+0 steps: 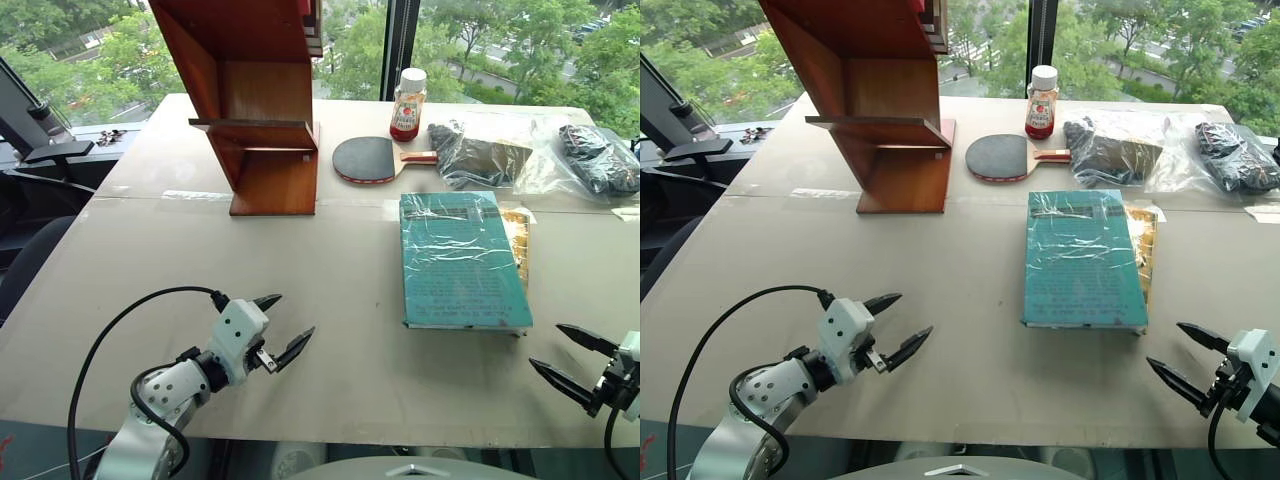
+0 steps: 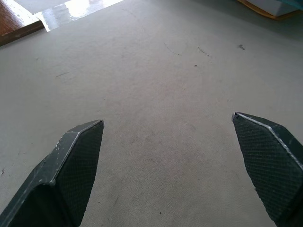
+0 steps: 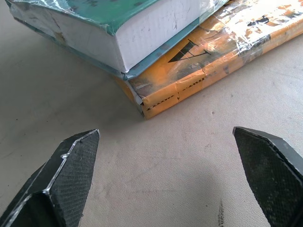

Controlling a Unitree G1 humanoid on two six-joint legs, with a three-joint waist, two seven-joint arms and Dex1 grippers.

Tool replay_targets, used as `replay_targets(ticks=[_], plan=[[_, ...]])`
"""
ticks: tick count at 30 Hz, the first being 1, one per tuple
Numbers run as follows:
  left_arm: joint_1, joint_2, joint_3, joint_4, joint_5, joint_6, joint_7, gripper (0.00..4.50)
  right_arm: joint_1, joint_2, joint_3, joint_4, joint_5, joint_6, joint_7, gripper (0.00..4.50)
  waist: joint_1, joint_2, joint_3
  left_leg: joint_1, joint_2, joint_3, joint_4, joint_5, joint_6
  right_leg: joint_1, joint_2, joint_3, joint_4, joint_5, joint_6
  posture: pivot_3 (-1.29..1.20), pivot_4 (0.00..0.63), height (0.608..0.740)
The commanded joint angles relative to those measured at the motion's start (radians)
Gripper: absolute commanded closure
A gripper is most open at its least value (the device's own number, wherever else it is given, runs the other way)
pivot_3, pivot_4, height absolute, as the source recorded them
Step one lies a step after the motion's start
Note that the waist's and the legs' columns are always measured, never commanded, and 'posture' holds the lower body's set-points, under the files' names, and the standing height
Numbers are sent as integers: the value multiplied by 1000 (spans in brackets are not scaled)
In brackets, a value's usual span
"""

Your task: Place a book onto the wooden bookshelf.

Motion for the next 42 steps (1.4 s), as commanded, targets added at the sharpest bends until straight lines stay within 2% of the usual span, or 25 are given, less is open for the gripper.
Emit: replay_targets(ticks=[1,19,24,29,35,39,42], plan=[[6,-1,13,11,1,-46,0,48,-14,-18,-1,-3,8,-14,13,0,0,0,0,0,0,0,0,0,0,0,0,0,0,0,0,0,150,740],[-44,5,12,51,-31,-31,-23,48,-7,-14,-19,-23,39,-26,9,0,0,0,0,0,0,0,0,0,0,0,0,0,0,0,0,0,150,740],[-102,12,30,73,-73,39,-24,48,0,-16,-49,-56,98,-16,27,0,0,0,0,0,0,0,0,0,0,0,0,0,0,0,0,0,150,740],[-353,32,39,184,-215,217,-77,48,29,-35,-111,-133,199,37,57,0,7,1,1,0,0,-2,1,0,0,0,2,-2,0,0,0,0,150,740],[-672,-37,-36,251,-417,615,-72,48,96,-78,-213,-295,308,155,42,0,2,0,1,-2,-1,-3,1,0,0,1,1,-2,0,0,0,0,150,740],[-846,-160,-63,381,-549,933,-7,48,122,-67,-231,-365,313,174,20,0,0,-1,2,-2,-1,-4,0,0,0,1,3,-2,0,0,1,0,150,740],[-936,-258,-38,499,-581,1096,73,48,136,-46,-227,-383,295,166,18,0,0,-3,3,-2,-1,-6,1,0,0,2,4,-3,1,0,1,0,150,740]])
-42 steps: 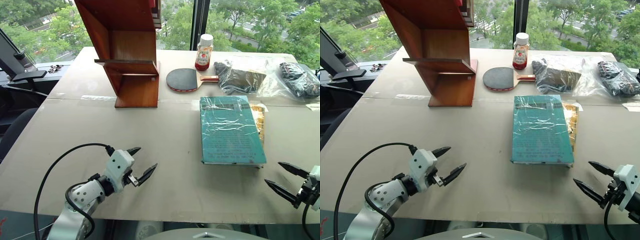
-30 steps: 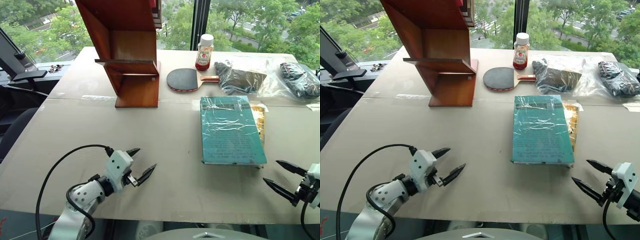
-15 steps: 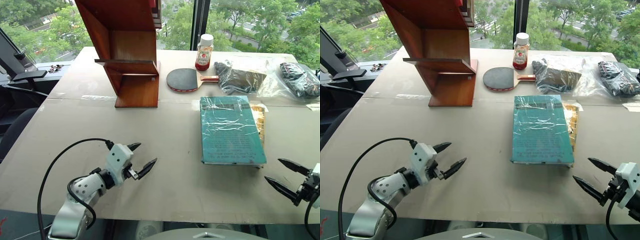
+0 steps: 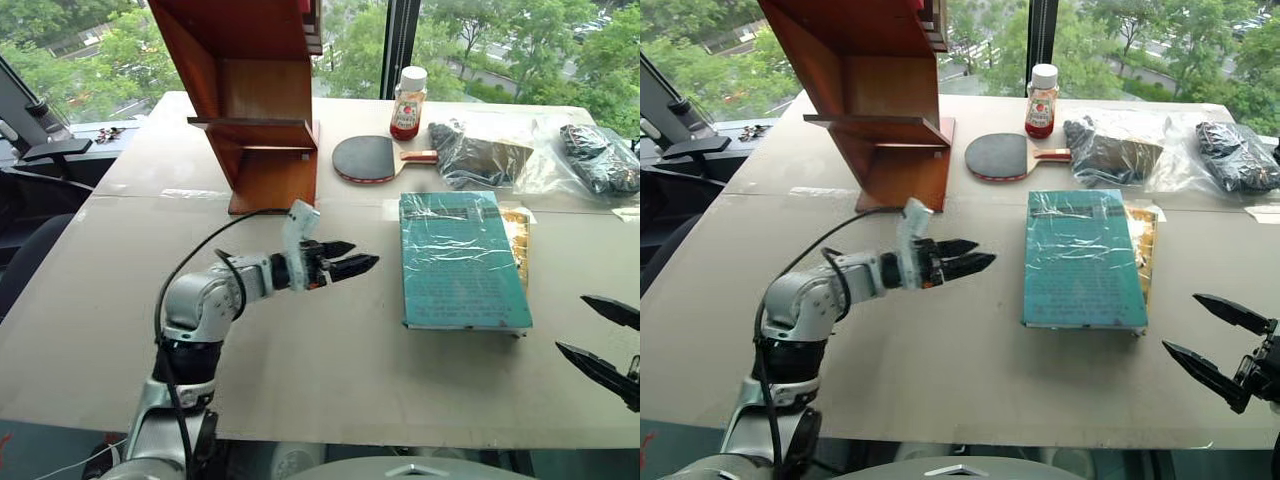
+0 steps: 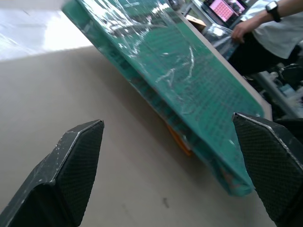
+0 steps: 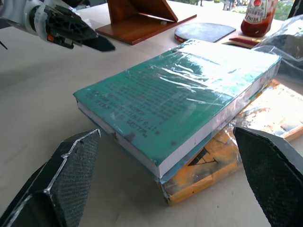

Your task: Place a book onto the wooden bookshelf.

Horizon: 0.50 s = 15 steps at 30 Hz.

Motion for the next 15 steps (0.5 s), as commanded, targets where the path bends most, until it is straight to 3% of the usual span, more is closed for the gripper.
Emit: replay_targets(ticks=[1,10,11,12,15], plan=[[-93,-107,49,129,-60,192,102,48,19,25,-24,-39,-3,-13,-3,0,0,-1,0,0,0,-1,0,0,0,0,0,0,0,0,0,0,150,740],[-152,-344,183,317,-62,328,257,48,59,85,-34,-49,-26,-43,0,0,-1,-1,1,-1,0,-1,0,0,0,0,0,0,0,0,-1,0,150,740],[-160,-362,211,328,-68,340,273,535,66,89,-39,-50,-27,-46,3,0,-1,-1,1,-1,-1,-1,0,0,0,0,0,0,0,0,-1,0,150,740],[-167,-378,239,334,-76,354,288,673,72,91,-44,-49,-27,-49,7,0,-1,-1,1,-1,-1,-1,0,0,0,0,0,0,0,0,-1,0,150,740],[-181,-406,296,330,-93,389,310,2107,84,92,-58,-38,-26,-58,17,0,-2,-1,1,-1,-1,-1,0,0,0,0,0,0,0,0,-1,0,150,740]])
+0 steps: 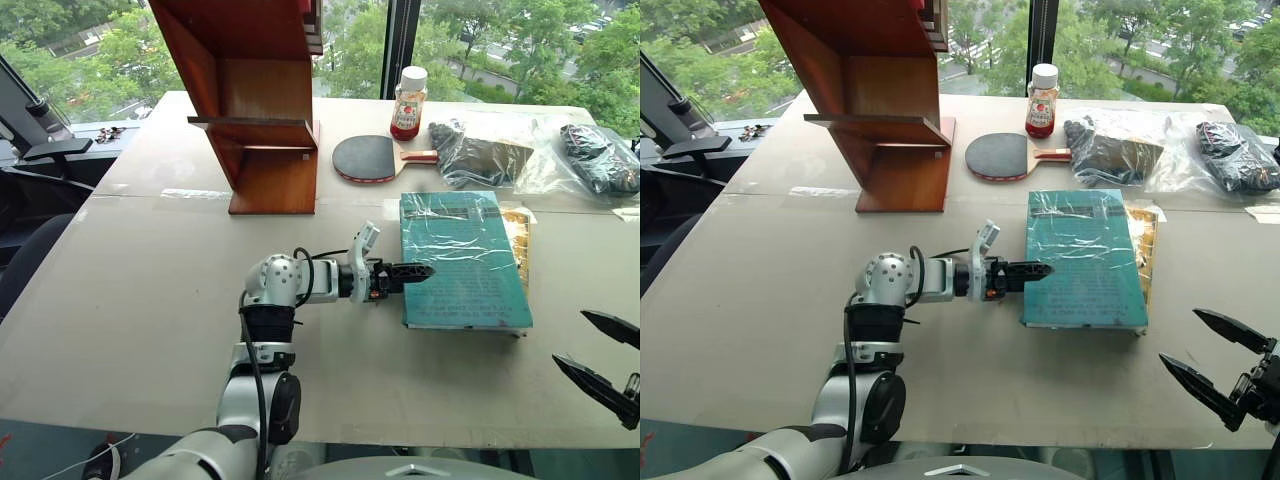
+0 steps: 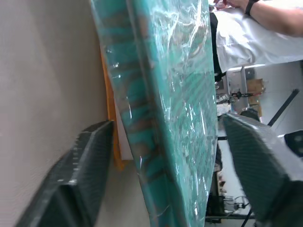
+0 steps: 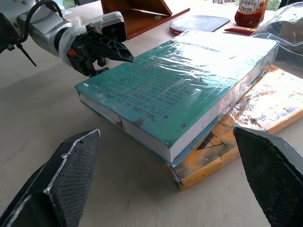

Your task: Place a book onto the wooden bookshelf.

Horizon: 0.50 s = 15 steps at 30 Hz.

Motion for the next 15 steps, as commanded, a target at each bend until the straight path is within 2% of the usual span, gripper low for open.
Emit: replay_targets(ticks=[1,5,7,10,13,15], plan=[[-28,-27,61,-19,-44,47,21,2562,12,-1,-50,-13,11,-28,16,0,-1,0,0,0,0,0,0,0,0,0,0,0,0,0,0,0,150,740],[-23,-49,95,-58,-66,85,30,4441,-2,-10,-48,4,11,-33,22,0,-1,0,0,0,0,0,0,0,0,0,0,0,0,0,0,0,150,740],[-19,-55,100,-78,-69,89,31,4441,-15,-16,-51,5,22,-25,21,0,-1,0,0,0,0,0,0,0,0,0,0,0,0,0,0,0,150,740],[-7,-7,22,-173,-62,18,-33,4441,-39,-34,-60,11,54,3,25,0,-2,0,0,0,0,0,0,0,0,0,0,0,0,0,0,0,150,740],[21,132,-189,-335,25,-201,-216,4441,-63,-50,-66,-1,109,51,12,0,-2,0,1,0,0,0,0,0,0,0,0,0,0,2,-4,0,150,740],[34,255,-372,-432,183,-467,-340,4441,-90,-65,-69,-20,174,105,-10,0,-3,0,0,0,0,0,-1,0,0,0,0,1,0,3,-4,0,150,740]])
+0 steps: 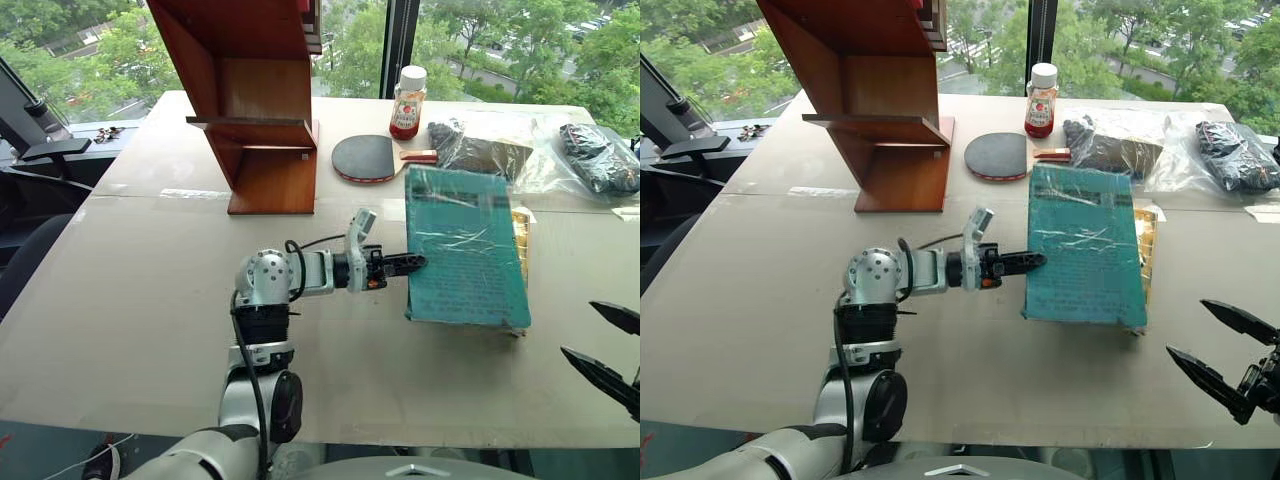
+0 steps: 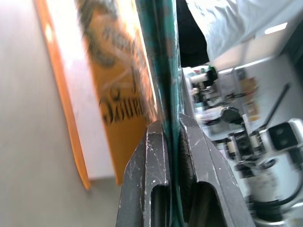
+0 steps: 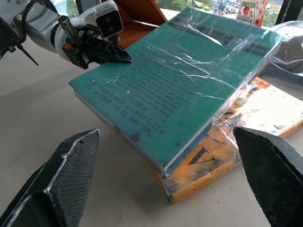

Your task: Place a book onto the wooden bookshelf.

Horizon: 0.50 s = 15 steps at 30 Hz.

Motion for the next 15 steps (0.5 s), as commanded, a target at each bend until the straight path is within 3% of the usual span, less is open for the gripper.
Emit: replay_targets(ticks=[1,7,12,15], plan=[[10,140,-241,-165,208,-395,-187,4441,-34,-26,-36,-40,115,78,-32,0,0,0,0,0,0,0,0,0,0,0,0,0,0,0,0,0,150,740],[-162,250,-353,-78,696,-1106,-43,4441,-190,-46,-15,-41,238,176,-115,0,9,-4,2,0,-1,2,2,0,0,1,-1,2,-1,0,0,0,150,740],[-299,370,-354,12,1004,-1459,122,4441,-341,-76,4,-13,311,248,-185,0,4,-3,4,-1,0,2,1,0,0,0,-1,3,-2,0,0,0,150,740],[-346,443,-346,19,1141,-1545,179,4441,-423,-90,23,1,342,288,-214,0,7,-3,4,-3,0,2,-1,0,0,-1,-1,2,-3,2,5,0,150,740]])
